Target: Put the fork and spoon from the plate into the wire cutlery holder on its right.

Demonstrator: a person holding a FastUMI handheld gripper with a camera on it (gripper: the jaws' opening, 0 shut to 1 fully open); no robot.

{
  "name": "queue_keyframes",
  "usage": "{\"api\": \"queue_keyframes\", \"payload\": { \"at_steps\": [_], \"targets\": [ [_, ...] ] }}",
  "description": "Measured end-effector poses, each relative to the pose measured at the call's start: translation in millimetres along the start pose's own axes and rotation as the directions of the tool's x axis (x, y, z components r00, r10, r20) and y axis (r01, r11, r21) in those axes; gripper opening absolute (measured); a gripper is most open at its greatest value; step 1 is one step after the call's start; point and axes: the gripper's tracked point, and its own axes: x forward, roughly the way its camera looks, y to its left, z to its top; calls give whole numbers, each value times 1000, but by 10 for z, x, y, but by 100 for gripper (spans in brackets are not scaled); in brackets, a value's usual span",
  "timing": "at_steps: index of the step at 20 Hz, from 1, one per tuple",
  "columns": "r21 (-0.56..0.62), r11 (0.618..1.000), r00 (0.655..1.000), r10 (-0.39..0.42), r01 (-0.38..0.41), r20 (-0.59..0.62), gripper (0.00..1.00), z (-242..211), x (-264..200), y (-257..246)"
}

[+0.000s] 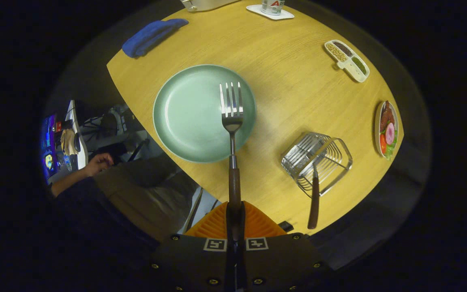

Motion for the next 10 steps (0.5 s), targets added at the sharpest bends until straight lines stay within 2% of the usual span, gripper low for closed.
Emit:
{"api": "queue_keyframes", "payload": {
  "at_steps": [2,10],
  "targets": [
    [29,999,999,30,-29,-15,3,-175,-95,-60],
    [135,990,995,42,-29,-91,3,-827,-267,-464]
  ]
}}
